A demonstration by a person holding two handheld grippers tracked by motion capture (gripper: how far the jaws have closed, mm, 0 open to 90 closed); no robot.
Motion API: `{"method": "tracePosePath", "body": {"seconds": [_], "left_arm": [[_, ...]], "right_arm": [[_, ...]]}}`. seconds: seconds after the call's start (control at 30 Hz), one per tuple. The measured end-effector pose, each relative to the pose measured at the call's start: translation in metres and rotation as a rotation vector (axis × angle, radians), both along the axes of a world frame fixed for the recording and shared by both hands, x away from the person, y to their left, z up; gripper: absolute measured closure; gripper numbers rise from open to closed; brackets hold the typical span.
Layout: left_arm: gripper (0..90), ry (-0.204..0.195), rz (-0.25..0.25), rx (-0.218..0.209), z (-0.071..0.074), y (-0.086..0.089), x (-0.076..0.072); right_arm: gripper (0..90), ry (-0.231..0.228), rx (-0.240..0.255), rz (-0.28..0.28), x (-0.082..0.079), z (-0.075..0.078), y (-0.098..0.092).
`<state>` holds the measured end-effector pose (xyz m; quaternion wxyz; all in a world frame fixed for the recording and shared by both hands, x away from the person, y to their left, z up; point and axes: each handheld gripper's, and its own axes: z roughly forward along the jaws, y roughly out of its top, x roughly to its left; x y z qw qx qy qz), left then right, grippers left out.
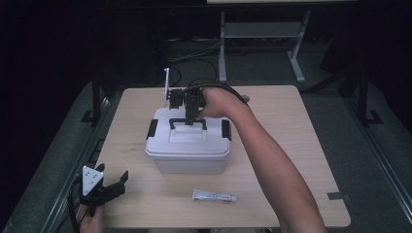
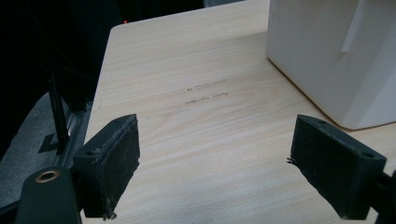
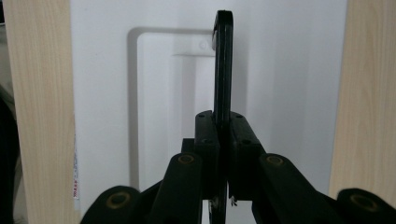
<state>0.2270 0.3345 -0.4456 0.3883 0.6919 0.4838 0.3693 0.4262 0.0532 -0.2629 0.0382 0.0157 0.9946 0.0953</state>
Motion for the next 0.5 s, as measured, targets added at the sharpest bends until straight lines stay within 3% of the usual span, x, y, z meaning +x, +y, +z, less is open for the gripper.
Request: {"method": "tracePosePath", "body": {"seconds": [0.5], "left_arm": [[15.0,-0.004,0.006,-0.006,0.0000,0.0011,-0.0004]], "right_arm": [[84.2,-0.006,0.010,-0.008,0.0001,0.0091,-0.0020]]}}
